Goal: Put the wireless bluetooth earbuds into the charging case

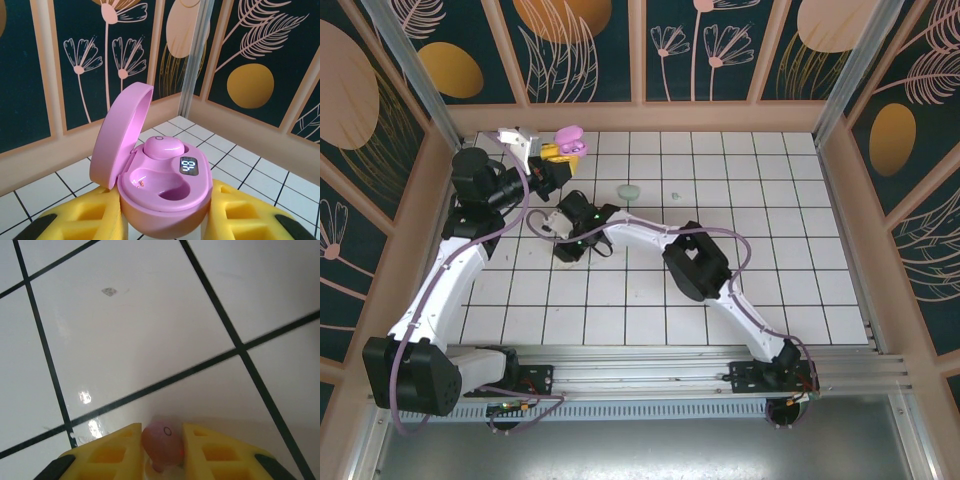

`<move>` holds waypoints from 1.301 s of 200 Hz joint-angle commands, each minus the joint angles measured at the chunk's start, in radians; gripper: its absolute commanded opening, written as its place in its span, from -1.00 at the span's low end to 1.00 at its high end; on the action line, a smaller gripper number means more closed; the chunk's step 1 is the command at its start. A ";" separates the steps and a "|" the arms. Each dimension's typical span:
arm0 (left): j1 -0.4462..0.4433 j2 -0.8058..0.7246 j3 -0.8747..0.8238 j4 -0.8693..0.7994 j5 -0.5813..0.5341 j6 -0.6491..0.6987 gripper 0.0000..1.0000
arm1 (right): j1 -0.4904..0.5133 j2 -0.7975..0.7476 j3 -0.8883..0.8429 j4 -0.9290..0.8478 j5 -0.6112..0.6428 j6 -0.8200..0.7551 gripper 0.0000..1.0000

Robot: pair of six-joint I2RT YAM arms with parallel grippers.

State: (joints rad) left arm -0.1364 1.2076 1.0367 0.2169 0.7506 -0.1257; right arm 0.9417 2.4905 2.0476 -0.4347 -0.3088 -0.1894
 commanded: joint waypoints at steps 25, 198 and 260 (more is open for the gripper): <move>0.007 0.010 -0.004 0.044 0.029 -0.015 -0.84 | -0.091 -0.198 -0.285 0.097 0.021 0.141 -0.56; -0.207 0.141 -0.132 0.228 0.072 0.065 -0.93 | -0.557 -0.775 -1.146 0.194 0.206 0.565 -0.56; -0.315 0.137 -0.243 0.374 0.040 0.065 -0.94 | -0.628 -0.814 -1.259 0.248 0.130 0.650 -0.50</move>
State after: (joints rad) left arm -0.4278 1.3533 0.8288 0.4789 0.8040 -0.0792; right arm 0.3370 1.6855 0.8402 -0.1349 -0.1856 0.4072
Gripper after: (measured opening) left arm 0.308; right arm 0.235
